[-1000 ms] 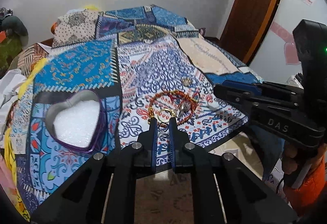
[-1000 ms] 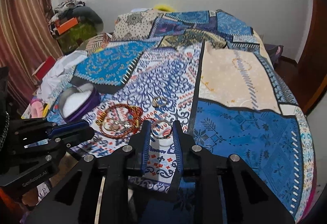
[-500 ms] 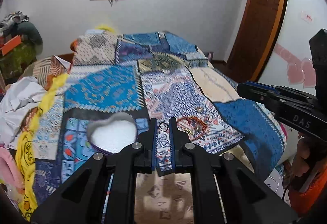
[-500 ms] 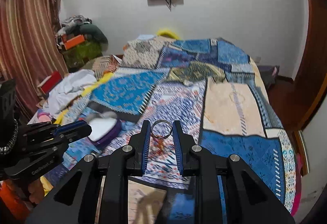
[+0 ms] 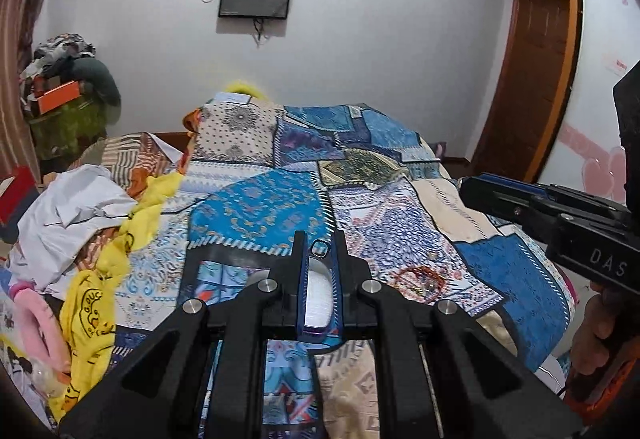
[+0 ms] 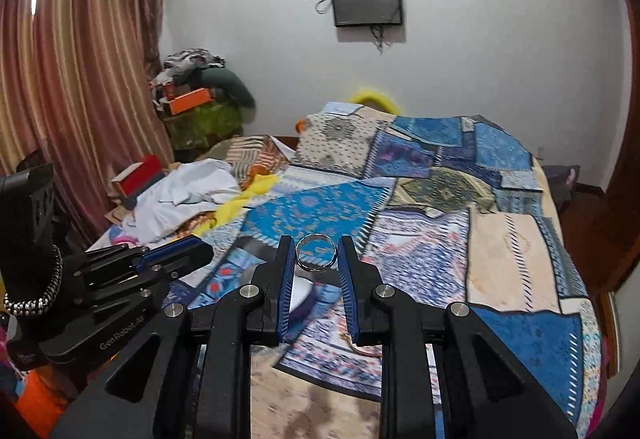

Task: Organize jewelry
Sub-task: 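Carry the silver ring to the heart tin and open the right gripper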

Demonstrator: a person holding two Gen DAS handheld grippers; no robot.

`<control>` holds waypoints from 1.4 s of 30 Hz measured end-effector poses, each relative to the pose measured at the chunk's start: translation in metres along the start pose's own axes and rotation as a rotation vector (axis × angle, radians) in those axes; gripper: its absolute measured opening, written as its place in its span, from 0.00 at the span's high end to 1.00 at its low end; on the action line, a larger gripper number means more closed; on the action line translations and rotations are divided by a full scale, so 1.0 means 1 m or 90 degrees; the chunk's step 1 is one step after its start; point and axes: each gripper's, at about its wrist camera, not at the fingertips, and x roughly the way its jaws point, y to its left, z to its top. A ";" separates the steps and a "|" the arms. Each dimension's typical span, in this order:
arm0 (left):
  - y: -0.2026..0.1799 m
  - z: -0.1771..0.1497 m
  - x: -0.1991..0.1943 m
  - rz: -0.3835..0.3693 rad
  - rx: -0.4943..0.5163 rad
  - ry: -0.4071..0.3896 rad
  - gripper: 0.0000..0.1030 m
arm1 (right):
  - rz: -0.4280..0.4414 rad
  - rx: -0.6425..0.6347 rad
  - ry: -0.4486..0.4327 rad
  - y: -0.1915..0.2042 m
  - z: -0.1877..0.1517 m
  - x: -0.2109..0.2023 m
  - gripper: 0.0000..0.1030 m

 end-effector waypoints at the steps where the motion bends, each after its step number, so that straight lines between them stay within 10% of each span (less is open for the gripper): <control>1: 0.004 0.000 0.000 0.003 -0.003 -0.001 0.91 | 0.003 -0.001 0.001 0.002 0.000 0.002 0.81; 42: 0.057 -0.038 0.111 -0.052 -0.056 0.178 0.91 | 0.058 -0.003 0.238 0.011 -0.043 0.141 0.81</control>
